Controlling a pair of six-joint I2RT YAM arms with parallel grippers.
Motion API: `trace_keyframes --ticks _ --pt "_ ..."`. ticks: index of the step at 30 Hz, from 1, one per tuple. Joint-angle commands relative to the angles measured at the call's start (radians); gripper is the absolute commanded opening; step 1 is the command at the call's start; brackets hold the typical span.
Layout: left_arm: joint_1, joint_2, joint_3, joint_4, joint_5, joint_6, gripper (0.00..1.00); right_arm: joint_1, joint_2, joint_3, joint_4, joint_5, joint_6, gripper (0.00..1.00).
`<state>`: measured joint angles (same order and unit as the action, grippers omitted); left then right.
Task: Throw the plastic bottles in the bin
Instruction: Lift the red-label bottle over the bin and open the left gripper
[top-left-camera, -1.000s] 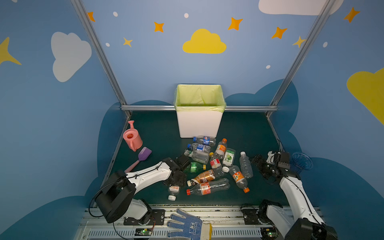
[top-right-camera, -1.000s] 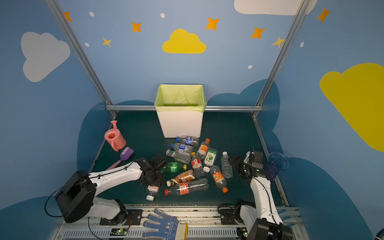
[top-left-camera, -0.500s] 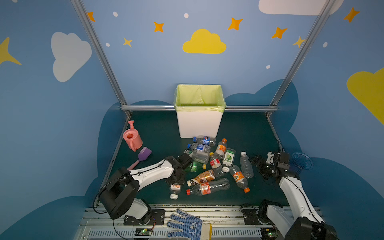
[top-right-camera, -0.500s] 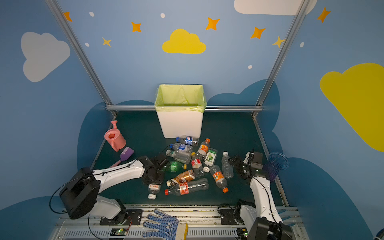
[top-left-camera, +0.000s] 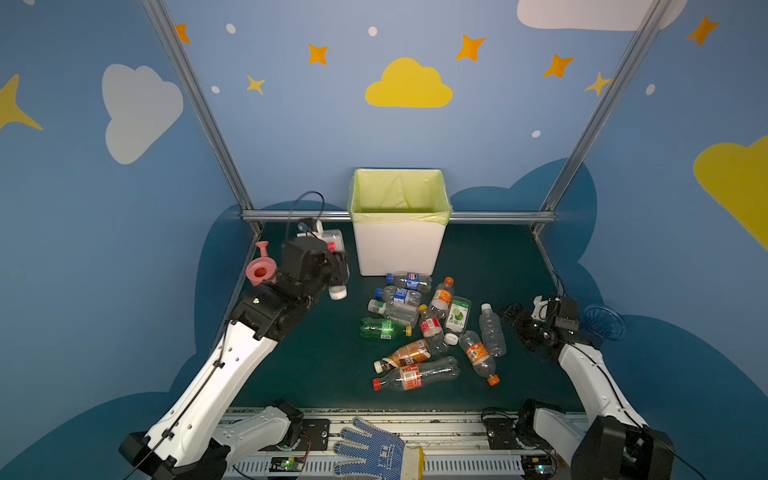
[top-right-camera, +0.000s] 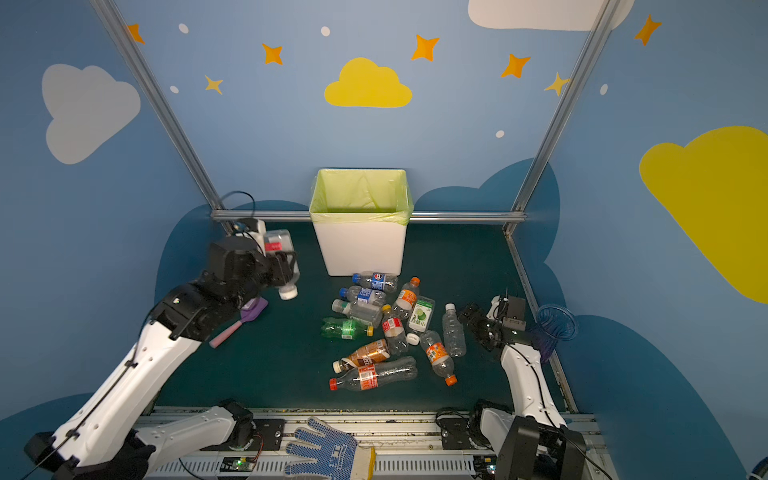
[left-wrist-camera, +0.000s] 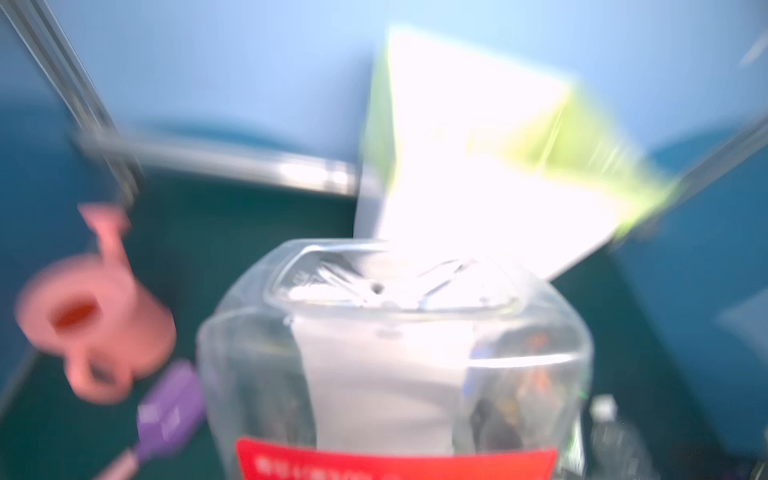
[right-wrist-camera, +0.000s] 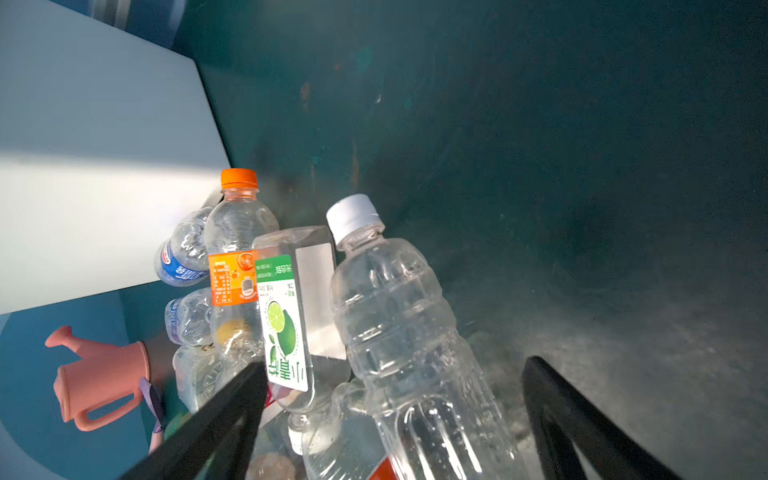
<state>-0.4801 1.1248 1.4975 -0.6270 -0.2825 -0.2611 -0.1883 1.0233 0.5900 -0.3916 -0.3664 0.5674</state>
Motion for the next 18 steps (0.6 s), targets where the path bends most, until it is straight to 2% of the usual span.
trace_keyframes --ticks 1,7,10,12,14,15,16,18 --pt "0.021 0.094 0.194 0.2 0.014 0.198 0.45 -0.005 -0.014 0.049 0.001 -0.021 -0.027 0.94" --pt "0.033 0.37 0.515 0.347 0.148 0.21 0.47 -0.005 -0.089 0.054 -0.032 0.011 -0.011 0.94" --pt "0.038 0.591 0.718 0.264 0.227 0.131 0.51 -0.007 -0.127 0.042 -0.035 0.028 -0.011 0.94" --pt "0.038 0.825 0.996 0.043 0.271 0.084 0.56 -0.006 -0.138 0.032 -0.03 0.023 -0.009 0.94" --pt "0.038 1.1 1.435 -0.231 0.261 0.046 0.59 -0.008 -0.136 0.038 -0.048 0.017 -0.015 0.94" --pt "0.038 1.203 1.629 -0.31 0.255 0.026 0.63 -0.007 -0.136 0.047 -0.064 0.014 -0.026 0.94" --pt "0.041 1.187 1.562 -0.273 0.285 0.008 0.67 -0.007 -0.137 0.056 -0.081 0.014 -0.036 0.94" --pt "0.041 1.046 1.316 -0.058 0.347 0.023 0.75 -0.008 -0.147 0.065 -0.098 0.02 -0.056 0.94"
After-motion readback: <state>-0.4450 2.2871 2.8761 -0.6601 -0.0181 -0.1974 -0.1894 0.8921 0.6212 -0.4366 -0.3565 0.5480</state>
